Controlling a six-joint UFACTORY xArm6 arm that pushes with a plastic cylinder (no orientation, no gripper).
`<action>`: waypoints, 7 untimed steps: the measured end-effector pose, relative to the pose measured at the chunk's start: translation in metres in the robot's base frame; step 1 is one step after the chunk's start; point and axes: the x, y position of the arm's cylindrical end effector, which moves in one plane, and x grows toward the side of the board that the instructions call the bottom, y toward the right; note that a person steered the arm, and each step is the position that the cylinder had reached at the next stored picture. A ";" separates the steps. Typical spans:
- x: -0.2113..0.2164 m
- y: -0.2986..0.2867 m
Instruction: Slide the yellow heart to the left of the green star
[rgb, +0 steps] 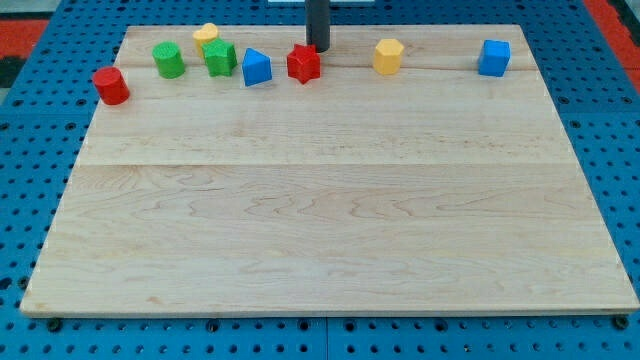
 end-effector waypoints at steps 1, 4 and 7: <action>-0.010 0.000; -0.040 -0.080; -0.041 -0.174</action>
